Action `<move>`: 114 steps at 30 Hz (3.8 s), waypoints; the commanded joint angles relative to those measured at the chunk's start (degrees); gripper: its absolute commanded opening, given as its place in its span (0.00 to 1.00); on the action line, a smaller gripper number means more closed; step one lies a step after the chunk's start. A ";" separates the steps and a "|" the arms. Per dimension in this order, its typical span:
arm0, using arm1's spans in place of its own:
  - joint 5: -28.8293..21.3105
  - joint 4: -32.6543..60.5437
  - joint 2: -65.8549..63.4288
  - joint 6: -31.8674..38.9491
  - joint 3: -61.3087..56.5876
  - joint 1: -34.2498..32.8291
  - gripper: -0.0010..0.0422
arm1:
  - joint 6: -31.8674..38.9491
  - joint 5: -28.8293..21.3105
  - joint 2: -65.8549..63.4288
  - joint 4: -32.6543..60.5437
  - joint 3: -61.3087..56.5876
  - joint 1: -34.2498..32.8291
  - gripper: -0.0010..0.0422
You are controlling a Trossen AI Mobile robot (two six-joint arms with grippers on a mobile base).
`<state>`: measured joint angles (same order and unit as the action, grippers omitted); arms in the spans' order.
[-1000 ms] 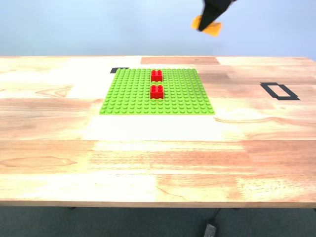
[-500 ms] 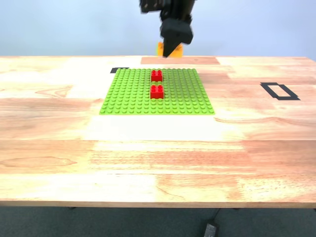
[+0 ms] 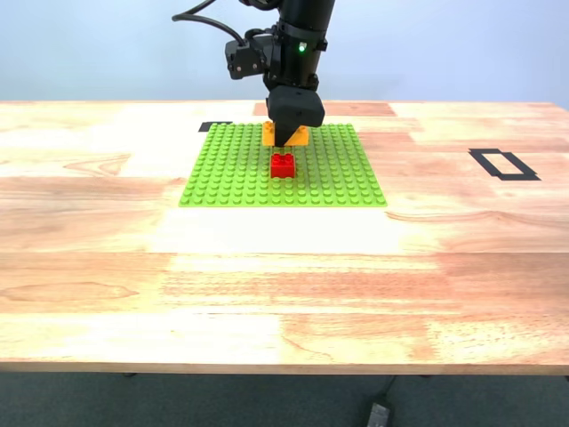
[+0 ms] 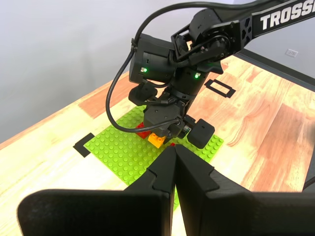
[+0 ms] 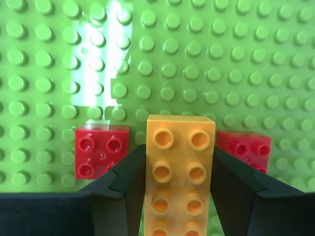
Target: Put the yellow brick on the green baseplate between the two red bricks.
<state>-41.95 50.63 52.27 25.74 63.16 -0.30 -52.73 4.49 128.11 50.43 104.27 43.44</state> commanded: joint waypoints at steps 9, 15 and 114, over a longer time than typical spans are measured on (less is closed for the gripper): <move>0.00 -0.02 -0.04 0.04 0.04 0.02 0.02 | 1.70 1.44 1.86 -2.45 -0.59 -0.02 0.04; 0.00 -0.04 -0.07 0.04 0.04 0.02 0.02 | 2.29 1.33 3.45 -2.54 -0.70 -0.04 0.04; -0.02 -0.02 -0.37 1.29 0.02 0.02 0.02 | 4.15 2.54 -0.98 -8.94 -9.64 -1.51 0.03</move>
<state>-42.00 50.68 51.86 27.03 63.16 -0.30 -48.42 6.96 126.76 40.95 95.26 41.82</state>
